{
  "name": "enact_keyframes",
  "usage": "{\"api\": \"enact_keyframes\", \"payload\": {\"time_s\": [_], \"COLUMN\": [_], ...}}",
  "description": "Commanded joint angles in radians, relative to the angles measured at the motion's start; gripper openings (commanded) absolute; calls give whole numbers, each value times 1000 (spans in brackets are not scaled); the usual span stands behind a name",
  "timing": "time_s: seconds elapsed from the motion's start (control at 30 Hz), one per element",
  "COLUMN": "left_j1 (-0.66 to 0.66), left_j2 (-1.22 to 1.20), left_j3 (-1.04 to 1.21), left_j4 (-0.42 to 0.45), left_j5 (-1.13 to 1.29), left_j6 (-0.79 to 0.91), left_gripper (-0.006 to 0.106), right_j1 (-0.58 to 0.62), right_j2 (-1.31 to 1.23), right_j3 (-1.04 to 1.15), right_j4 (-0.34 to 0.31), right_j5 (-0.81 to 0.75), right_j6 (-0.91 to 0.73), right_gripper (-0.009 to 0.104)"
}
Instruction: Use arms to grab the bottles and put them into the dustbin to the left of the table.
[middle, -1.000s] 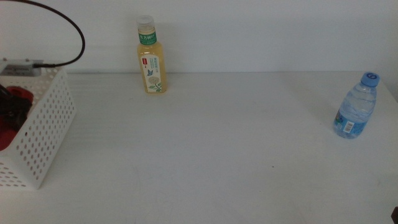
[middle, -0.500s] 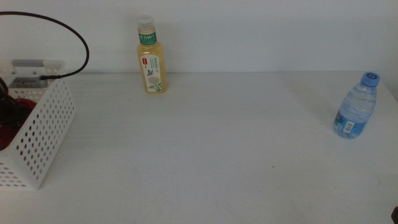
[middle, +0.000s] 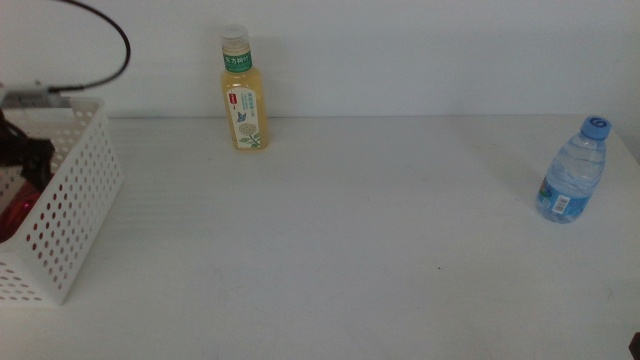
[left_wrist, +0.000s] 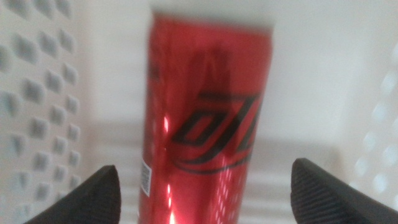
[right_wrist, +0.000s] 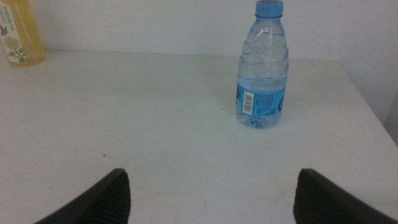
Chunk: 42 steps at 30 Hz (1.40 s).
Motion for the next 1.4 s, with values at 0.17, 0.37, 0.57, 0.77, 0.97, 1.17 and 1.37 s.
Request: {"api": "enact_keyframes", "payload": {"time_s": [0.17,0.37,0.57,0.77,0.97,1.17,1.37], "left_j1": [-39,-98,-191,-284,-372,-430,-454], "left_j2": [-173,-339,-529,-699,-855,-986,-1114], "left_j3": [-62,-16,85,223,384,596,853], "left_j4": [-3,10,72,82,81,70,4], "left_j5": [100,100,54,-39,-172,-348,-653], "left_j6": [-95,-151,-238,-254,-267,-299,-300], "left_gripper": [90,90,90,90,90,90,90], "right_j1": [-5,-5,-5,-5,-5,-5,-5], "right_j2": [-28,-28,-28,-28,-28,-28,-28], "right_j3": [-7,-7,-7,-7,-7,-7,-7], "right_j4": [-6,-6,-6,-6,-6,-6,-6], "right_j5": [-73,-73,-73,-73,-73,-73,-73], "right_j6": [-8,-8,-8,-8,-8,-8,-8], "right_gripper": [79,79,79,79,79,79,79]}}
